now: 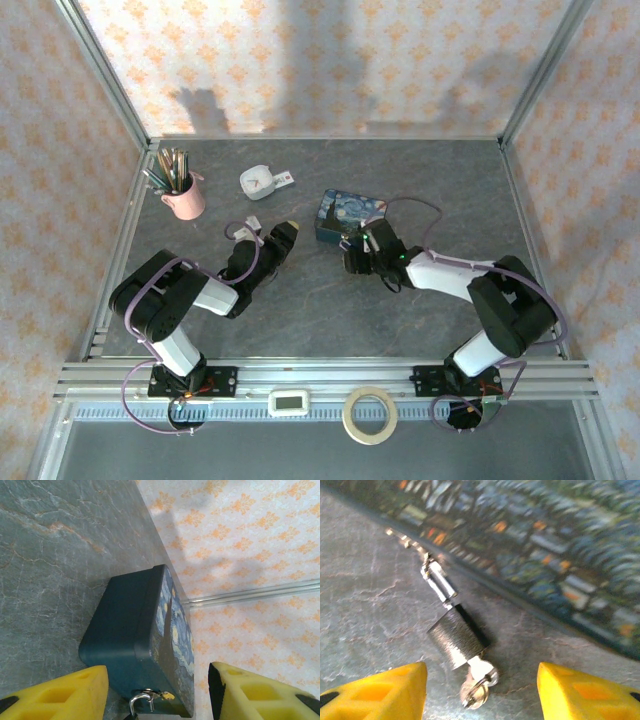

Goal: Unlock the padlock with the key

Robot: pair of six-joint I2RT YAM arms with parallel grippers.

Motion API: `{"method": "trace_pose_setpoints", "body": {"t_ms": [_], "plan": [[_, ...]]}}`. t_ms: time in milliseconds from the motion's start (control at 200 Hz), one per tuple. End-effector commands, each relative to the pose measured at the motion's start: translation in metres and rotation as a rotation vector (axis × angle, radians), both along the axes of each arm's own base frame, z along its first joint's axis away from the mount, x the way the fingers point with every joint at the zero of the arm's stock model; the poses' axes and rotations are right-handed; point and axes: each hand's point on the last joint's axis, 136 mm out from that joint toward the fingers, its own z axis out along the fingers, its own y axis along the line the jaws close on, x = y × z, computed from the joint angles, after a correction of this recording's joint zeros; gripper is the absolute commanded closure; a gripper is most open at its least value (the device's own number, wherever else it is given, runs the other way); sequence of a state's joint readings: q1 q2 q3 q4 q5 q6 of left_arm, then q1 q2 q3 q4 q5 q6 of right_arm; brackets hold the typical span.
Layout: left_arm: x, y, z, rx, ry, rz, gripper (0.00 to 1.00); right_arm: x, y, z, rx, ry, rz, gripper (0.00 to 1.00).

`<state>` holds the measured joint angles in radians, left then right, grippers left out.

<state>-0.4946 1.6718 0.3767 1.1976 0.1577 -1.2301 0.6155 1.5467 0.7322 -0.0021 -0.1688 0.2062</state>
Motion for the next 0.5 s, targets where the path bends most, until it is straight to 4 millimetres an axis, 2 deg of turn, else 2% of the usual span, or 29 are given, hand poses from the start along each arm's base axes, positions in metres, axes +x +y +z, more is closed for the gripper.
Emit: {"method": "trace_pose_setpoints", "body": {"t_ms": [0,60,205,495], "plan": [[0.005,-0.004,0.009,-0.022,-0.033,-0.015,0.47,0.017,-0.001,0.006,0.024,-0.011,-0.187,0.39],[0.005,-0.003,0.010,-0.021,-0.034,-0.011,0.47,0.016,-0.002,0.005,0.018,0.013,-0.284,0.39],[0.005,-0.001,0.006,-0.011,-0.027,-0.003,0.47,0.007,0.022,0.005,0.037,0.058,-0.354,0.38],[0.000,-0.002,0.006,-0.061,-0.048,-0.014,0.47,0.009,0.011,-0.003,-0.085,0.044,-0.506,0.35]]}}
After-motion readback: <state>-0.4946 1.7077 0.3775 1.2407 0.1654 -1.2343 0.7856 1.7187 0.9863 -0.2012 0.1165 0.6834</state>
